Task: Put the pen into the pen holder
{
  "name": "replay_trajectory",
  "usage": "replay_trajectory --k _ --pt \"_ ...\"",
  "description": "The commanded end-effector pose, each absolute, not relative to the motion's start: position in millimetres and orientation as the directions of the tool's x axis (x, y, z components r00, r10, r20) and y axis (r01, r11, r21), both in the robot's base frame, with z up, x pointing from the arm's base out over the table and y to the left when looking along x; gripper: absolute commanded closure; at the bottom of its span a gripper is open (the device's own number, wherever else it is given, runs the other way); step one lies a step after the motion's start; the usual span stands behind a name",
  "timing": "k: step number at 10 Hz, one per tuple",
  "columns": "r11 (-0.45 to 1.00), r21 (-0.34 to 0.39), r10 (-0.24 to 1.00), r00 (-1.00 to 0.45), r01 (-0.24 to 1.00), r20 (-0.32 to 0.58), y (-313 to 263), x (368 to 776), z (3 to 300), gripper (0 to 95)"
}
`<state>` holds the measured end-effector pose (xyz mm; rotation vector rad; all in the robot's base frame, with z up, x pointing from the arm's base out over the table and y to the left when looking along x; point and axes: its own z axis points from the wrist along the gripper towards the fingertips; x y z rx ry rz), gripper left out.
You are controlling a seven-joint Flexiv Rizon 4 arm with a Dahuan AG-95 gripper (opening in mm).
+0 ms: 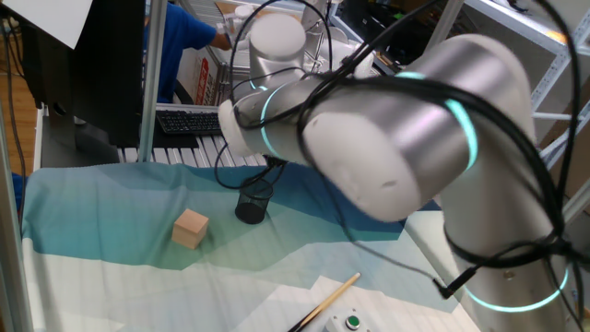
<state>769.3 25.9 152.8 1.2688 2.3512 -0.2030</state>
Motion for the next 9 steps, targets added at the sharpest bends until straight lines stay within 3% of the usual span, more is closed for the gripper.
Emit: replay_trajectory --k 1,9 --pt "0.565 0.086 0.751 -0.467 0.821 -0.467 24.8 770.6 153.1 95.0" --pt "0.596 0.109 0.709 -0.458 0.795 -0.537 21.0 771.7 153.4 95.0"
